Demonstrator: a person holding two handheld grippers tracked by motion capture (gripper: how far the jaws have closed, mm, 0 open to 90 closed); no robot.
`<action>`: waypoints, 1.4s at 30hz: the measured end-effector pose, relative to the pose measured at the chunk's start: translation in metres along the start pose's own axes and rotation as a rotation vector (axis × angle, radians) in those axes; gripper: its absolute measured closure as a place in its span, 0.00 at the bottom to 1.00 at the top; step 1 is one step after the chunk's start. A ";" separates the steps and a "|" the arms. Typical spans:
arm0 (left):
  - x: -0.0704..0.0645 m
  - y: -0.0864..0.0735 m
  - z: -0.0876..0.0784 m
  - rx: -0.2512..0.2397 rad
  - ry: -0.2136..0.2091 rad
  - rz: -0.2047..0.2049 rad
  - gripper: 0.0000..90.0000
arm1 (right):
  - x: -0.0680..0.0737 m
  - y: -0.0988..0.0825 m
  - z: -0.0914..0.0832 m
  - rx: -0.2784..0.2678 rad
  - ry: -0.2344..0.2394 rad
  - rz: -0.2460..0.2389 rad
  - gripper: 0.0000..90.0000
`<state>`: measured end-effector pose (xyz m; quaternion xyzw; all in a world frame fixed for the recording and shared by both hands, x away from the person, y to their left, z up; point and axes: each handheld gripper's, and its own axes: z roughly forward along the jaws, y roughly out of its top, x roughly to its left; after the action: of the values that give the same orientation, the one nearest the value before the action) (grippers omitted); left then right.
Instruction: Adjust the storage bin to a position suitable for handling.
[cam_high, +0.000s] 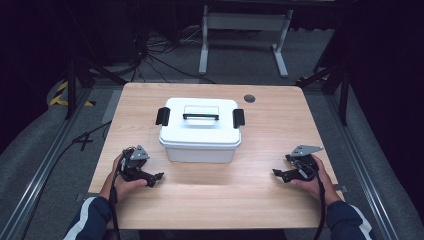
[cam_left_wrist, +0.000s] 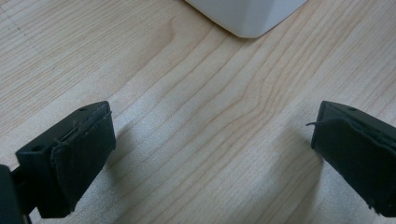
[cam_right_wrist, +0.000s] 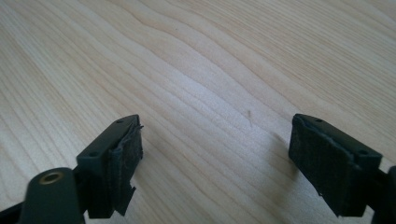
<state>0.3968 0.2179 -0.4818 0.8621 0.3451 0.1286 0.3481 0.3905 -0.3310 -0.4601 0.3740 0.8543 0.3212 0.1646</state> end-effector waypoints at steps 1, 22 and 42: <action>0.000 0.000 0.000 0.000 0.000 0.000 0.00 | 0.000 0.001 -0.001 0.006 0.006 -0.004 0.22; 0.000 -0.001 -0.001 -0.005 0.000 0.005 0.01 | 0.002 0.051 -0.047 -0.046 0.056 -0.149 0.43; -0.002 -0.004 -0.004 -0.005 0.002 -0.003 0.02 | 0.017 0.166 -0.078 -0.073 0.066 -0.372 0.50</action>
<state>0.3912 0.2210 -0.4819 0.8605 0.3466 0.1298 0.3503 0.4271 -0.2661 -0.2918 0.1925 0.9014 0.3283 0.2065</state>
